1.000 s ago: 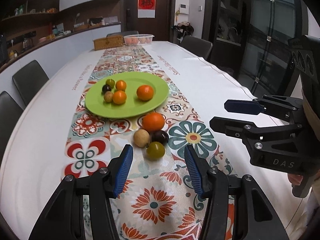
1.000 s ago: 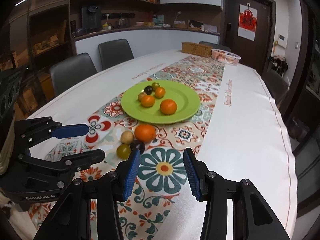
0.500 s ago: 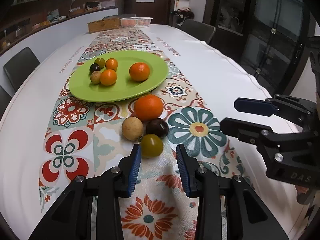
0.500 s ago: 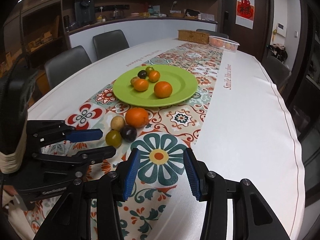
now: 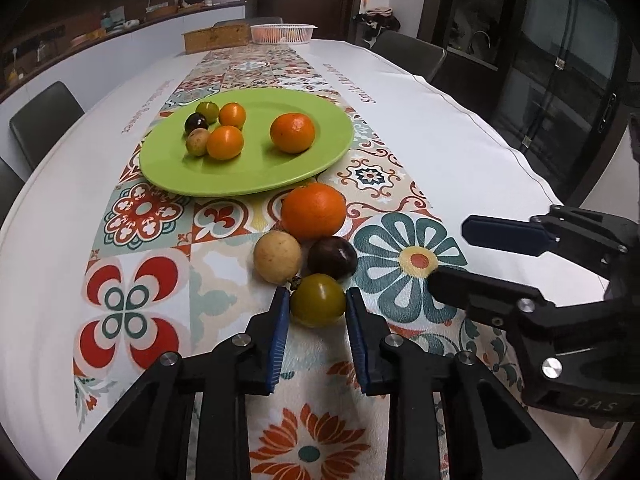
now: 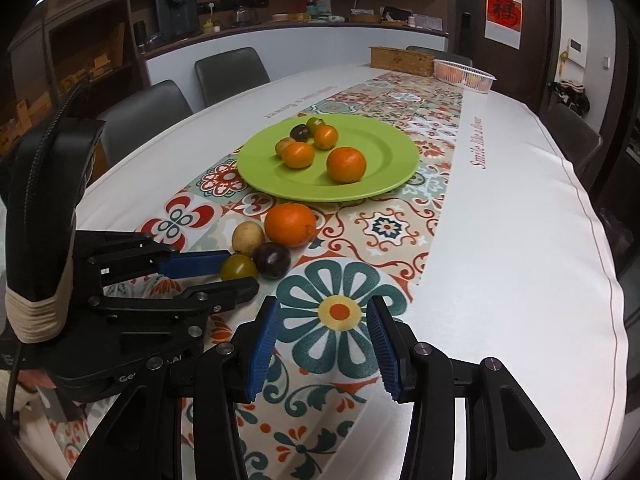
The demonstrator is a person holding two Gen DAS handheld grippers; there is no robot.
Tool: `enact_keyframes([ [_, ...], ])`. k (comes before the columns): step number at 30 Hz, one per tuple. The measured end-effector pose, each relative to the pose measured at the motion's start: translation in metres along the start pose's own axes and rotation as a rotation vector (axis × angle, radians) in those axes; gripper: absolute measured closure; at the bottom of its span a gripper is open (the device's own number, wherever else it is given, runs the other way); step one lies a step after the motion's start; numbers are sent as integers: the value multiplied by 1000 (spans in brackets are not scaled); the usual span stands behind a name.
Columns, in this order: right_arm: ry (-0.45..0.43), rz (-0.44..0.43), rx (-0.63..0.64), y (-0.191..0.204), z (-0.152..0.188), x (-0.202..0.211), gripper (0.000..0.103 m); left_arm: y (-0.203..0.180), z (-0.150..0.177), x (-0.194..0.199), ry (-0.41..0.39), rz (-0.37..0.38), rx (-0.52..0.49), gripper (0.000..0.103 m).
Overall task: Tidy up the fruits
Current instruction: 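Grasp the yellow-green tomato with the left tool while the right tool grasps the dark purple tomato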
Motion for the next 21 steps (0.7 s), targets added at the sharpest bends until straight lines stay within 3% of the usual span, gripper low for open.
enact_keyframes([
  [10,53,-61,13,23,-7,-24,57,26,8,18,-14,-51,33,75],
  [19,79,-55,28,40,-19,-44,58,42,12,24,-28,-53,75,75],
  [21,85,-47,29,40,-19,-47,62,45,12,25,-31,-58,77,75],
])
Point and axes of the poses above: each gripper's, at about its wrist camera, not at the fingertips, and x roughly against the way its jaws point, y to its left, z to its underside, the point moved 7 cm from there along -x, roughly the way its jaws point, and after that the axes turned 10 degrees about -x, right-handed, at the moved point
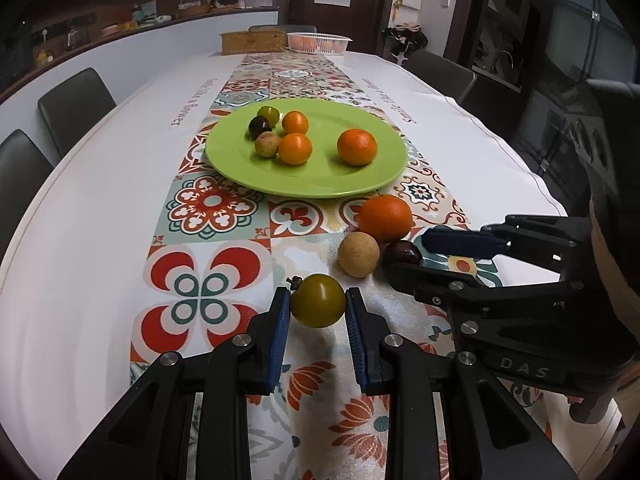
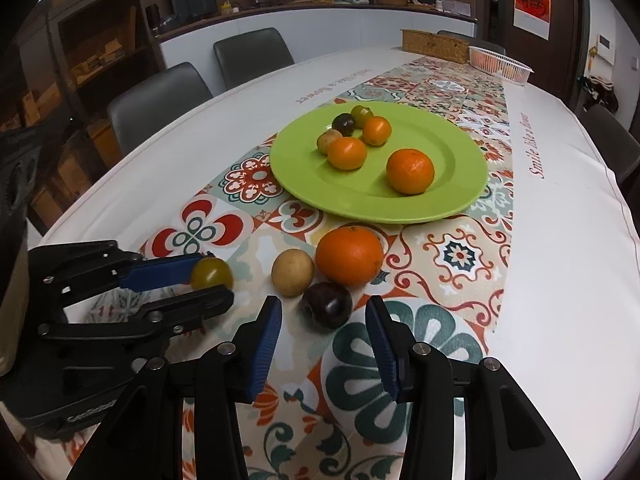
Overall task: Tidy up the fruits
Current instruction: 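Grasp the yellow-green tomato with the left tool while the right tool grasps the dark purple tomato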
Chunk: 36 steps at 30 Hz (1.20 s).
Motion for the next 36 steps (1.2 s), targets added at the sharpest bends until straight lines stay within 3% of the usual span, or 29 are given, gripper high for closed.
enact_keyframes([
  [9,19,25,-9,-3,3,-8,75,4,-2,1,-10,3,5,75],
  [21,-11,20,-22,-2,10,17,75,-6,-12,18,-59,18,-10,75],
  [36,-143,33,-10,0,-15,66,75,-16,-42,40,-133,33,-39,75],
])
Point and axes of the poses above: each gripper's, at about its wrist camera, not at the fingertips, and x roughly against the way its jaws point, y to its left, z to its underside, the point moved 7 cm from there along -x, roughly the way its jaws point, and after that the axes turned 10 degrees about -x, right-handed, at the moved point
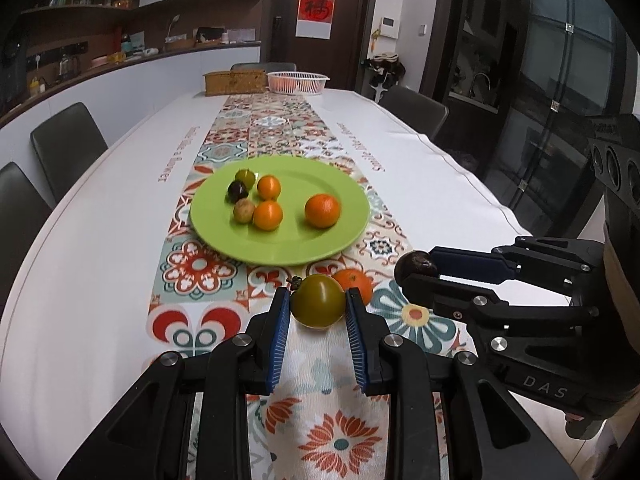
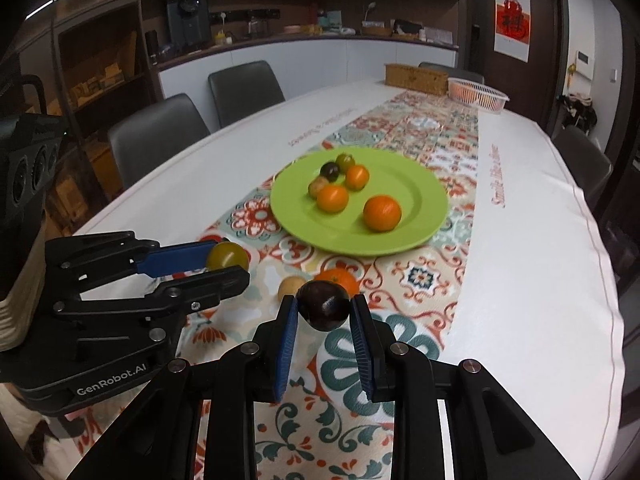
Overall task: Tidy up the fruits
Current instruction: 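Grasp the yellow-green tomato with the left tool while the right tool grasps the dark purple tomato, then carry both held tomatoes over the green plate with both tools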
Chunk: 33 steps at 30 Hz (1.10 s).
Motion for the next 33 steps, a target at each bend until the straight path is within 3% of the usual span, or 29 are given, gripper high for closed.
enact_keyframes([
  [15,-63,19,-24,-18,-58,-15,75,31,-57,-20,-39,-41,-38,75],
  [26,-46,32,-38,-38,-95,-53,75,55,-87,-65,-6,-27,-25,75],
  [33,-12,40,-63,-50,-109,-84,75,71,-93,-101,47,20,31,75],
])
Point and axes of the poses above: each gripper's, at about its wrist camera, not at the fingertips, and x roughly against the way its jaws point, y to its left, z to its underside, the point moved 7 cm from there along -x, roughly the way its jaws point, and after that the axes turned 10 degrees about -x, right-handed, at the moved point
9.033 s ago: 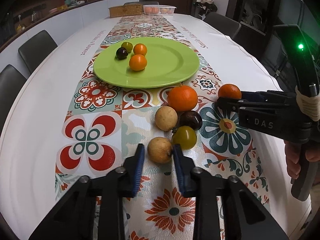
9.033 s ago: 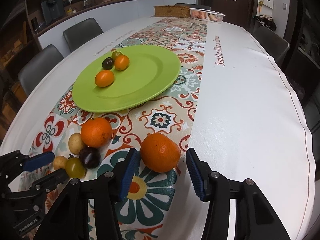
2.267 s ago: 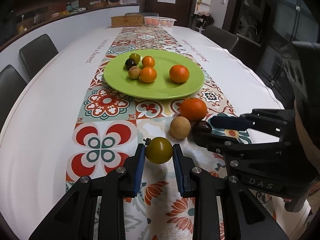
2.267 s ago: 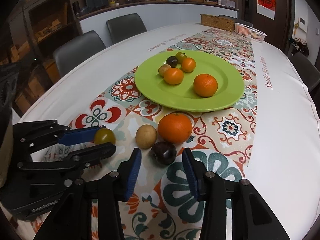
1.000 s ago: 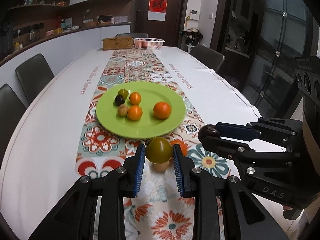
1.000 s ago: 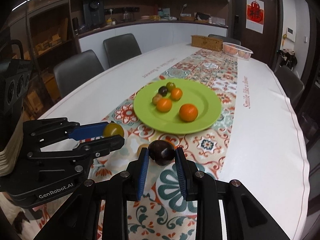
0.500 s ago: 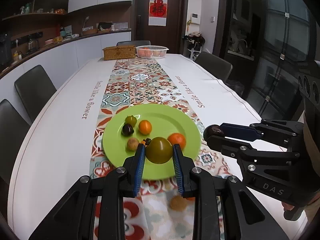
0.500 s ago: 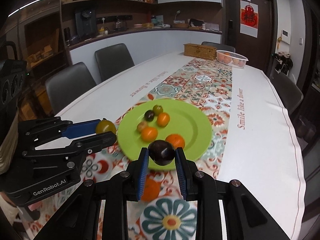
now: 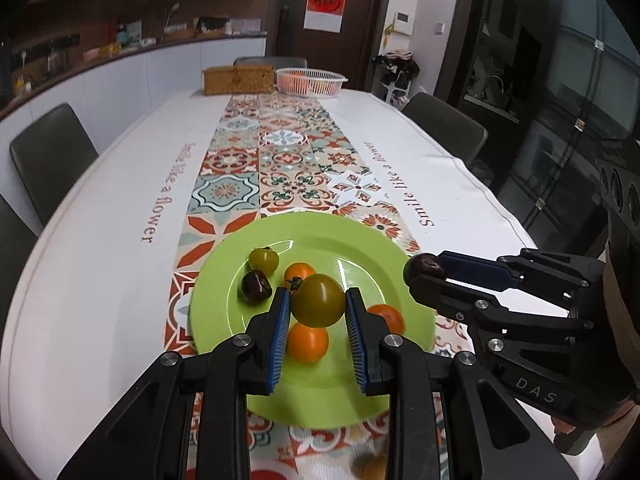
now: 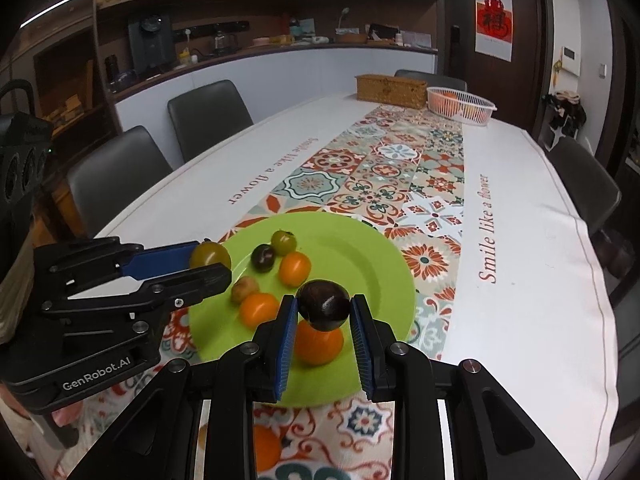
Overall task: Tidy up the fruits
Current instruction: 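Carry both held tomatoes over the green plate with both tools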
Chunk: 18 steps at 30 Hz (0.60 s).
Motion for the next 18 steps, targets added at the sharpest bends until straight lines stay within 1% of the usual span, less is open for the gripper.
enact_keyframes([
  [7,36,26,10,-6,-7,-30,75,9,1,-24,47,-5,-11,75],
  [12,53,24,0,-9,-5,-39,75,12,4,-33,60,-12,-18,75],
  [16,49,37,4,-10,-5,-41,74,15,3,-29,48,-24,-14,67],
  [17,49,37,-1,-11,-5,-40,72,16,3,-27,45,-25,-15,66],
  [18,47,35,-7,-12,-5,-40,66,15,3,-25,43,-27,-19,66],
])
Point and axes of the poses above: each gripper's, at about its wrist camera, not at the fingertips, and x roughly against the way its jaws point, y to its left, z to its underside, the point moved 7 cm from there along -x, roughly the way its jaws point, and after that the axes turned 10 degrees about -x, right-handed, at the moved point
